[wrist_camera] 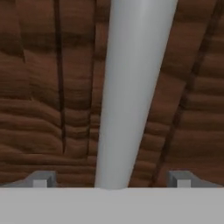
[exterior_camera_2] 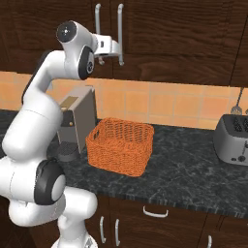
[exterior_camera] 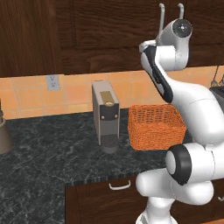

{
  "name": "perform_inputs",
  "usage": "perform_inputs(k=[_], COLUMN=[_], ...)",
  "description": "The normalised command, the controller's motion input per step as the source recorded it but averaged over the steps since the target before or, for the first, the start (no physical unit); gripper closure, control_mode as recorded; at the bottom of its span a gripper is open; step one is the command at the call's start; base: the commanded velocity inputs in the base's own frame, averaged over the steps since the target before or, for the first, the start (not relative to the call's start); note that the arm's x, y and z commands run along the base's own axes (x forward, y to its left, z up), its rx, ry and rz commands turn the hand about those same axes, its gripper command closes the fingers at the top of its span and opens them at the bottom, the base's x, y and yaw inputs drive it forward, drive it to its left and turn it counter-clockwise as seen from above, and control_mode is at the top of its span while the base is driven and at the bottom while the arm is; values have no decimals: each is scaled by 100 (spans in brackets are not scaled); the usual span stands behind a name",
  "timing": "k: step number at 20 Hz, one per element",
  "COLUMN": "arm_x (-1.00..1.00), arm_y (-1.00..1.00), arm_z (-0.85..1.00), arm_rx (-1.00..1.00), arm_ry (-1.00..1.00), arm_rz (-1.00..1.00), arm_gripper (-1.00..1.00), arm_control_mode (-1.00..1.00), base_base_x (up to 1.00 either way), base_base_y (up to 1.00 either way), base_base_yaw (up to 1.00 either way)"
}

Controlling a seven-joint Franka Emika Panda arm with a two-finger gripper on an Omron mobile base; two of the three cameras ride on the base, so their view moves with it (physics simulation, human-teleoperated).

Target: Open the cabinet, pick up the bread from the cabinet and place it in the basket. Then move the basket to the dining counter.

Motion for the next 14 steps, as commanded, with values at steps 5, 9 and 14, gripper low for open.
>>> perform_inputs(k=[5, 9, 14], arm_x=[75, 27, -27], arm_y=[0, 34, 93], arm_z=[-4, -4, -4], arm_rx=[0, 0, -4], arm_ry=[-3, -5, -15], arm_rz=[7, 9, 20], arm_gripper=[100, 100, 100], arm_control_mode=[-100, -100, -100], base_base_x=[0, 0, 0], base_base_y=[0, 0, 0], base_base_yaw=[0, 0, 0])
